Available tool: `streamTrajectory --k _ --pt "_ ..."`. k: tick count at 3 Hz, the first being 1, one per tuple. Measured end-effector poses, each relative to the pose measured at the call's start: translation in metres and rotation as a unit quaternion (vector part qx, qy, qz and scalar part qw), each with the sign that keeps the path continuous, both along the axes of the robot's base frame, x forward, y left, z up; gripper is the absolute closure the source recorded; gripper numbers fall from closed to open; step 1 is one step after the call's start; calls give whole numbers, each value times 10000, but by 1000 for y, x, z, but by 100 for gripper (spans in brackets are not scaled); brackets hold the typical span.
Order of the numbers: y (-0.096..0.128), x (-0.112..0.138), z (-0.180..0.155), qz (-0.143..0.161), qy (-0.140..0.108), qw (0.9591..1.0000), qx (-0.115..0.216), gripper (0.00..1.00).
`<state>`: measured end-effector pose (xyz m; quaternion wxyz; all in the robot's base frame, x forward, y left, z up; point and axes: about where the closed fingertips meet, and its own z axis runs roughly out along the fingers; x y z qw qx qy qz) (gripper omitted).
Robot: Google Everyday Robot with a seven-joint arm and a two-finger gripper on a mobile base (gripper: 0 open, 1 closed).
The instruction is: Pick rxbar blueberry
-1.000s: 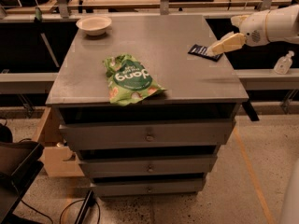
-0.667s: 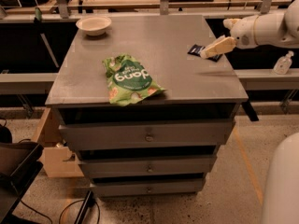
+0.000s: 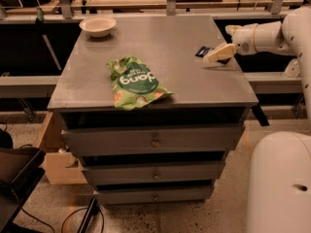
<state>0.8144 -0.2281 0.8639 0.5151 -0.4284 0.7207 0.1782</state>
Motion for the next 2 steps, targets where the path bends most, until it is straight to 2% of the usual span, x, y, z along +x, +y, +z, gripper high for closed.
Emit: streamTrajectory --k 1,2 --pt "-1 4 -17 8 222 9998 -2 0" --pt "2 -5 -27 149 502 9986 -83 0"
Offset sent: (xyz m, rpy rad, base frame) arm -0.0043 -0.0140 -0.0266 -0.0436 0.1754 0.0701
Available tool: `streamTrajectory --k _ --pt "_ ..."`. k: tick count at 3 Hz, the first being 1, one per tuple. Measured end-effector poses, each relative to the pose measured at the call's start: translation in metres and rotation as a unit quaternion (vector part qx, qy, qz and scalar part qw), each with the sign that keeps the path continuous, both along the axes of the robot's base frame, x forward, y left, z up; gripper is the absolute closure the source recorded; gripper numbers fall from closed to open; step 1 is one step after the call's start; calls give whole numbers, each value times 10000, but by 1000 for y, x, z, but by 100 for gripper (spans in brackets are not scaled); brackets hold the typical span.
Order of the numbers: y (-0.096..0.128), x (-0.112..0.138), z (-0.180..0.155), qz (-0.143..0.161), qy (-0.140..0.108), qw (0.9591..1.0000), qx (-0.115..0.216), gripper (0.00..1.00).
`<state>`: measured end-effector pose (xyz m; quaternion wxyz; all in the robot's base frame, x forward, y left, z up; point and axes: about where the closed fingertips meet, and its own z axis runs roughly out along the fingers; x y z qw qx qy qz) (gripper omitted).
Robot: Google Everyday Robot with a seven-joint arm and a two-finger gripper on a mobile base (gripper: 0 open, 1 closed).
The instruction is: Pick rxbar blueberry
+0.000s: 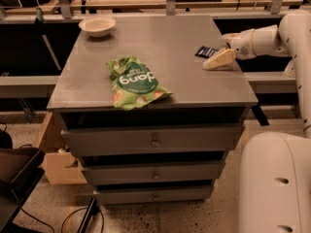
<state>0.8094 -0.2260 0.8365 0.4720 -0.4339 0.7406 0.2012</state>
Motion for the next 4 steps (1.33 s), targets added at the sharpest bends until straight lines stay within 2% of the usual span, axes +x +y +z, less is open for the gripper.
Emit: streamTrajectory --k 1,2,4 --pt "1 -11 -7 153 210 9996 -69 16" --pt "3 -17 -11 263 360 9989 -124 38" --pt "5 -17 -8 283 375 9988 -128 85"
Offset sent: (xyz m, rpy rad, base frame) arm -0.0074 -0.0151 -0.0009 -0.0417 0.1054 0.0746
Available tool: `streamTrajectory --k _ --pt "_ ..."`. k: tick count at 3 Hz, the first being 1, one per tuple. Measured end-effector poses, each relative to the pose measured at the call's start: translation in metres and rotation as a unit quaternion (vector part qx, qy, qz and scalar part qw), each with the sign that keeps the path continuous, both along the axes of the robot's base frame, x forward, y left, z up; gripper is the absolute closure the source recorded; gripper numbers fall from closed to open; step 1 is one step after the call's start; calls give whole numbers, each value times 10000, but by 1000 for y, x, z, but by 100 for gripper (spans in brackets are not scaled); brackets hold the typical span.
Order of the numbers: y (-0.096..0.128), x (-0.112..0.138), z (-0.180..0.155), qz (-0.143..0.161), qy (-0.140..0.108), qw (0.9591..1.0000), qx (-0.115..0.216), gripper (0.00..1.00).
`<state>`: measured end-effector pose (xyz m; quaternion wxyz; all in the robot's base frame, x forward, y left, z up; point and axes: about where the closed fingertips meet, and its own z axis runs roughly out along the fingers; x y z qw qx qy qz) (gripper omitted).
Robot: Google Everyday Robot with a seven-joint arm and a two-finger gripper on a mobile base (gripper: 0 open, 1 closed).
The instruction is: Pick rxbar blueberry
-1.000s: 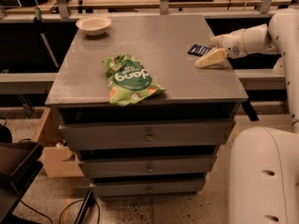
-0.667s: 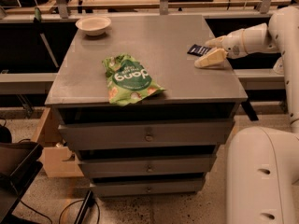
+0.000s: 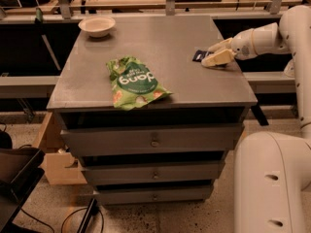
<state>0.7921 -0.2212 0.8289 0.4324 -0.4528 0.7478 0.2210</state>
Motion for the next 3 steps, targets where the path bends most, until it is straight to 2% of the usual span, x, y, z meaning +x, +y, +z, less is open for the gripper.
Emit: streamTrajectory --k 1,3 --pt "0 0 2 0 -2 10000 0 100" --pt "1 0 2 1 -2 10000 0 100"
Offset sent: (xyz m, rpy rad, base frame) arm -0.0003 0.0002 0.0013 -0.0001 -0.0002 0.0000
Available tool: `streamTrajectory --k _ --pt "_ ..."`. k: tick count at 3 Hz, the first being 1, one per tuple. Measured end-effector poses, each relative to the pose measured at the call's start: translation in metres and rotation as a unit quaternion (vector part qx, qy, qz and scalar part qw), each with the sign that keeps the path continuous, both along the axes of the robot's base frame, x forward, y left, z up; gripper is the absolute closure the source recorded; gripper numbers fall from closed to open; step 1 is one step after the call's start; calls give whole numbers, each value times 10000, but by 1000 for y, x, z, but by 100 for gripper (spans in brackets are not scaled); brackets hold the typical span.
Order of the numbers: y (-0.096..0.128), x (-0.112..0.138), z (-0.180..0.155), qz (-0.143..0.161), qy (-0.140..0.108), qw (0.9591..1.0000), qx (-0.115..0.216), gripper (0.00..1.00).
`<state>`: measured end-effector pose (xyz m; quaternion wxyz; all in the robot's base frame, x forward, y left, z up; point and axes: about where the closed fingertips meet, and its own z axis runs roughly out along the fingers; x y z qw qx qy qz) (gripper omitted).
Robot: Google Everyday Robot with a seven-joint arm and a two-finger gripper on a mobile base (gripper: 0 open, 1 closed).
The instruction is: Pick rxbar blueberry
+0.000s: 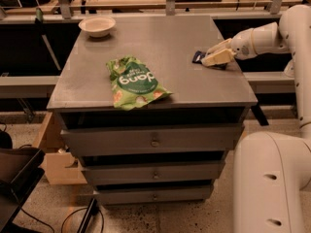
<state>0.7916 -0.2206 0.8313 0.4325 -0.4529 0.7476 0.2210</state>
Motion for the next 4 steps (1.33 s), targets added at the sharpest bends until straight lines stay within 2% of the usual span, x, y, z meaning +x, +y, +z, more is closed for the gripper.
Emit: streamTrajectory --k 4 --pt "0 0 0 -2 -2 10000 1 100"
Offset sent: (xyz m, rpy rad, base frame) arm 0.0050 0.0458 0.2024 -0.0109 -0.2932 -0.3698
